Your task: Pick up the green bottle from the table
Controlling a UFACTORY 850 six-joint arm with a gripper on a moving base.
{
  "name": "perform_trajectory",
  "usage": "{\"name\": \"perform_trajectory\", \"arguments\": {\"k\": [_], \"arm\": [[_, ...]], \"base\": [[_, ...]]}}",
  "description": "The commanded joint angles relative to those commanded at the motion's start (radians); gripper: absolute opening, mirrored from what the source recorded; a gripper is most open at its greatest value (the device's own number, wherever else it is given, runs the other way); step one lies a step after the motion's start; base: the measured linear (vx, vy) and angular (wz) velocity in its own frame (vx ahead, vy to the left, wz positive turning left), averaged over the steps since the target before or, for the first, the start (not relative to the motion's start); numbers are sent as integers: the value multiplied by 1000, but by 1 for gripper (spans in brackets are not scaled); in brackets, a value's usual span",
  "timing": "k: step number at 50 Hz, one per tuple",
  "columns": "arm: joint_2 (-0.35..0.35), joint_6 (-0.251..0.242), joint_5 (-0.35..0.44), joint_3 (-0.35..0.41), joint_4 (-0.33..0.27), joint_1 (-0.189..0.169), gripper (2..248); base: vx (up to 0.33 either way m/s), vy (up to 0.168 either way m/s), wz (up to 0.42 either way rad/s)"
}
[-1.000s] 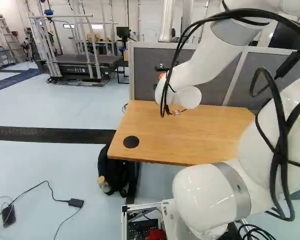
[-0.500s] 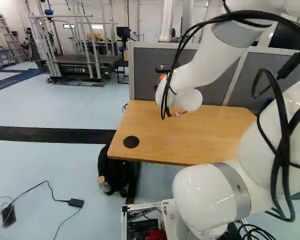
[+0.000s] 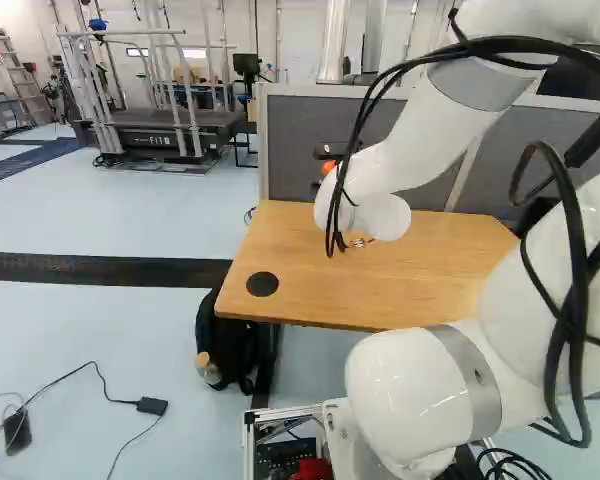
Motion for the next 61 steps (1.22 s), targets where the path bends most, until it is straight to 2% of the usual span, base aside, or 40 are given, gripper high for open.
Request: {"name": "perform_trajectory", "arguments": {"k": [31,61], "arm": [[46,0,68,147,0,-13,116],[59,0,88,190,0,-16,116]], "base": [[0,0,0],[0,0,0]]}}
